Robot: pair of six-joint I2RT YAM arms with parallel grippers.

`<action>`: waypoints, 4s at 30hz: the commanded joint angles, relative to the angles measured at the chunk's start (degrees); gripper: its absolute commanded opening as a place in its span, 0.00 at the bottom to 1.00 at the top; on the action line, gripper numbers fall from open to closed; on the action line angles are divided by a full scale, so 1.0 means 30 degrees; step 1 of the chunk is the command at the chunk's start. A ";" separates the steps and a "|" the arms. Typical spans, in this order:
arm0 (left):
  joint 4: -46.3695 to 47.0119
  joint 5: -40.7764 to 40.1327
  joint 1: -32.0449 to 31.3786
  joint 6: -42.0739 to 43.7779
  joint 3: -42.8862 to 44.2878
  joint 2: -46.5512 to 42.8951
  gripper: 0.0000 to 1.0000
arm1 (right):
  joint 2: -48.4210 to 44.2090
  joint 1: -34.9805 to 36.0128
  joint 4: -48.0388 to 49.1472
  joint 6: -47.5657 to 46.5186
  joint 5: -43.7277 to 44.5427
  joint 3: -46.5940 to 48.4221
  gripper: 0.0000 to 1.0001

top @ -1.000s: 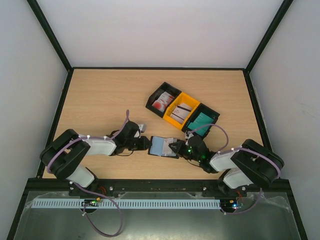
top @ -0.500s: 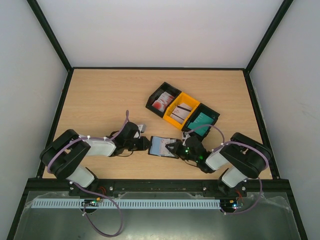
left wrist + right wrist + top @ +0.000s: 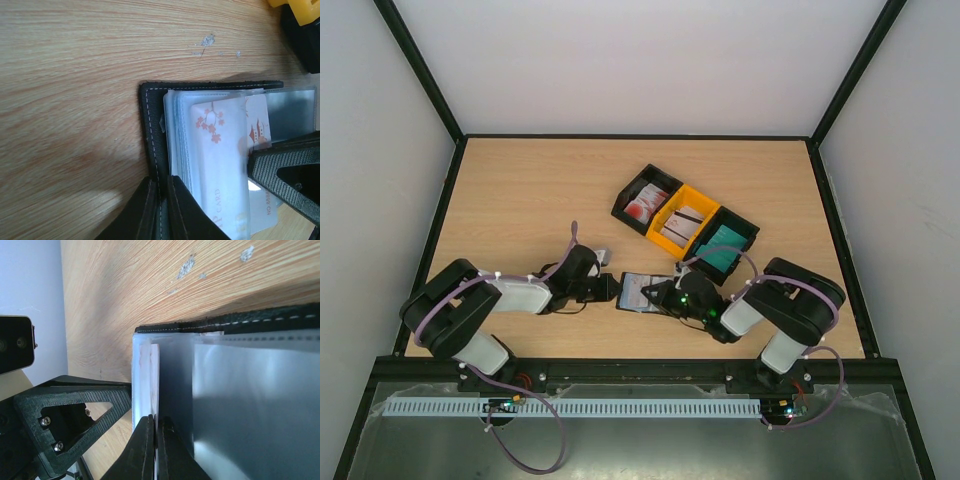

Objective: Put the credit cards into the card holder
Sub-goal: Insert the credit card into the card holder.

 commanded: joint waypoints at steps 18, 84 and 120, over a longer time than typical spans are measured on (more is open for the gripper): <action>-0.0140 0.0340 -0.0676 -0.0232 -0.0633 -0.0105 0.05 | 0.0010 0.0826 -0.0822 0.0061 0.1106 0.0622 0.04; -0.0354 0.1575 -0.0677 0.0309 -0.0105 -0.0009 0.05 | -0.2994 0.2715 -1.4849 -0.4637 0.4427 0.6198 0.30; -0.0129 0.0253 -0.0661 -0.0466 -0.0525 -0.1806 0.29 | -0.2836 0.0881 -0.6822 -0.2887 0.1753 0.1333 0.02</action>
